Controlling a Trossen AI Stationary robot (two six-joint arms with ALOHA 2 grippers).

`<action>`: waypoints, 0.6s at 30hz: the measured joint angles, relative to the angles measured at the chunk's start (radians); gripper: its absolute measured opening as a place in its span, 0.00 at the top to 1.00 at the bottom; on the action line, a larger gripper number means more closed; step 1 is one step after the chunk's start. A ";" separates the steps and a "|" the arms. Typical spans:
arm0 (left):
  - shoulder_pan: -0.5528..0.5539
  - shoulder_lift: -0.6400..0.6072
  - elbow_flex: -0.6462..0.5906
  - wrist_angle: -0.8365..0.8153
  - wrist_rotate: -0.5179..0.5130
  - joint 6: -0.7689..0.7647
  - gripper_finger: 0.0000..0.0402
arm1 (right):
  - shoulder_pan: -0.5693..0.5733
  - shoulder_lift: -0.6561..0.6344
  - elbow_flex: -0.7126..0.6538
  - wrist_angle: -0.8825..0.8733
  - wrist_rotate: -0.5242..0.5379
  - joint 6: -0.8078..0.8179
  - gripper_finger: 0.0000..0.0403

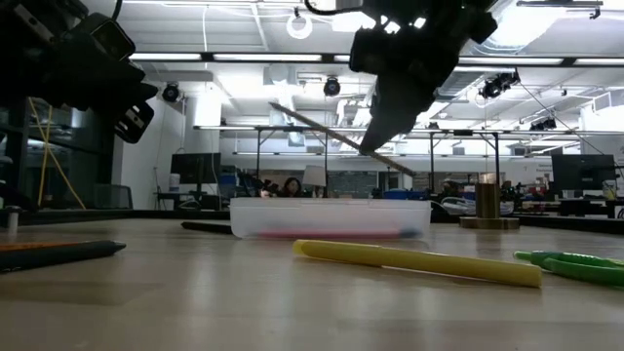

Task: Pick & place school supplies into a supply box
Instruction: Put the yellow pen into the container

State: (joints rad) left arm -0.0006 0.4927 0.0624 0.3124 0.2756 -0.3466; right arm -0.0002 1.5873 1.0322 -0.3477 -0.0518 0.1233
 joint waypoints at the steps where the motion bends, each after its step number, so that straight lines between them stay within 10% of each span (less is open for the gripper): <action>1: 0.000 0.000 0.000 0.000 0.000 0.000 0.68 | 0.000 0.004 0.001 0.002 0.000 0.002 1.00; 18: 0.000 0.000 0.000 0.000 0.000 0.001 0.68 | -0.041 0.058 0.001 0.021 -0.046 0.035 1.00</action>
State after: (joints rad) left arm -0.0003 0.4928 0.0624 0.3122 0.2752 -0.3458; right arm -0.0415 1.6455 1.0332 -0.3267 -0.0976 0.1585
